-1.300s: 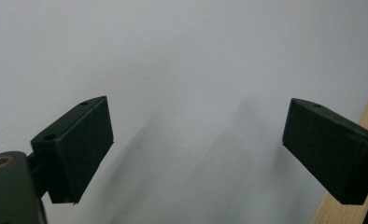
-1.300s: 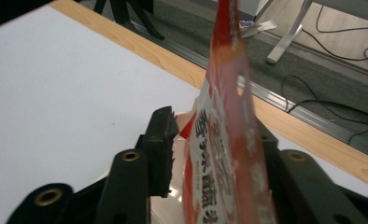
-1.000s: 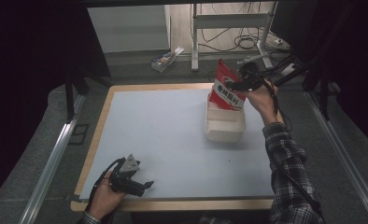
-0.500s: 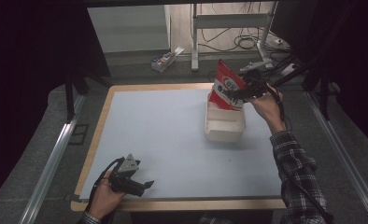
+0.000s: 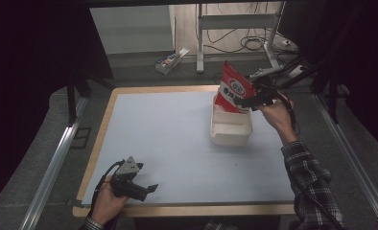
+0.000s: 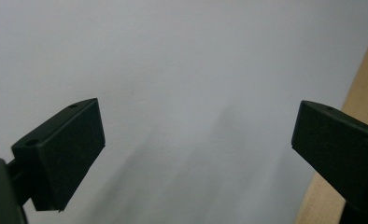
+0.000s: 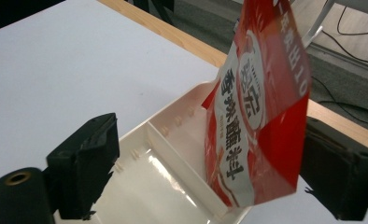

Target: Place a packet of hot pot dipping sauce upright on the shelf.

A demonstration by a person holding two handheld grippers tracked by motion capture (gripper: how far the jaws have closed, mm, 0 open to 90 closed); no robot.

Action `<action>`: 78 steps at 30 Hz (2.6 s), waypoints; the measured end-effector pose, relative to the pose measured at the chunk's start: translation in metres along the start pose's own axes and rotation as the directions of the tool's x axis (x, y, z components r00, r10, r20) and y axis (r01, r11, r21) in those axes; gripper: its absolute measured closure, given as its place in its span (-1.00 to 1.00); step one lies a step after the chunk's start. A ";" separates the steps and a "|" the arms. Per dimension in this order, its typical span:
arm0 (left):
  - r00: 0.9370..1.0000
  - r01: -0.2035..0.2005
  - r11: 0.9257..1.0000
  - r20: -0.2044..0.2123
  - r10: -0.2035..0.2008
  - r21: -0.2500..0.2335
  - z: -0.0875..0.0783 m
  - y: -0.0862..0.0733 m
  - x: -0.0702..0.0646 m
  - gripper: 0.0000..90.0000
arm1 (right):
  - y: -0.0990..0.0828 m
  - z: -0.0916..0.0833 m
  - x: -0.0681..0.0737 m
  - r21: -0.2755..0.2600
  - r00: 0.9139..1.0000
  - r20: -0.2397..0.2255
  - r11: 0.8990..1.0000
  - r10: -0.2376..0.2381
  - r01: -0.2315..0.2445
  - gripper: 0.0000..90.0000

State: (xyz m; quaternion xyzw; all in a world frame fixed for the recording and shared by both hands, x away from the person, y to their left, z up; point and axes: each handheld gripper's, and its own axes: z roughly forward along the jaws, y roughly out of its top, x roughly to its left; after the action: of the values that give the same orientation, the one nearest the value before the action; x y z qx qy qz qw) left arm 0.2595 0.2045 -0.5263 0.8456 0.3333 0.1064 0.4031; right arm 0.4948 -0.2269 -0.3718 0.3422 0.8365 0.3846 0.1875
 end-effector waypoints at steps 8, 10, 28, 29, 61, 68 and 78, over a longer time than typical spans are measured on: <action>0.999 0.030 0.998 0.027 -0.029 -0.059 -0.004 -0.001 0.007 -0.95 | -0.009 -0.010 0.009 -0.004 0.999 0.024 1.000 -0.026 0.027 -0.83; 0.999 0.040 0.997 0.026 -0.038 -0.067 -0.004 -0.003 0.009 -0.95 | -0.010 -0.012 0.010 -0.010 0.999 0.024 0.999 -0.031 0.031 -0.84; 0.999 -0.019 1.000 -0.041 0.019 0.004 0.001 -0.001 0.001 -1.00 | -0.044 -0.024 0.040 -0.064 1.000 -0.024 0.998 0.001 -0.002 -0.96; 0.999 -0.018 1.000 -0.038 0.018 0.003 0.001 -0.001 0.001 -1.00 | -0.047 -0.024 0.042 -0.063 1.000 -0.027 0.998 -0.001 0.000 -0.96; 0.998 -0.063 0.998 -0.017 0.062 -0.022 0.000 0.000 -0.004 -1.00 | -0.115 -0.032 0.090 -0.056 0.996 -0.084 0.998 -0.016 0.011 -1.00; 0.998 -0.066 0.998 -0.011 0.066 -0.020 0.000 0.001 -0.005 -0.98 | -0.124 -0.038 0.101 -0.065 0.995 -0.090 0.998 -0.033 0.027 -1.00; 0.997 -0.076 0.997 -0.019 0.076 -0.003 0.002 0.001 -0.006 -0.97 | -0.142 -0.042 0.119 -0.063 0.990 -0.129 0.997 -0.058 0.050 -1.00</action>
State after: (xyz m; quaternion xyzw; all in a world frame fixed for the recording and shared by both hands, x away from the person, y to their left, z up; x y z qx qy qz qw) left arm 0.2562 0.1990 -0.5264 0.8560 0.3045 0.1302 0.3970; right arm 0.3267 -0.2300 -0.4606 0.2879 0.8442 0.4257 0.1526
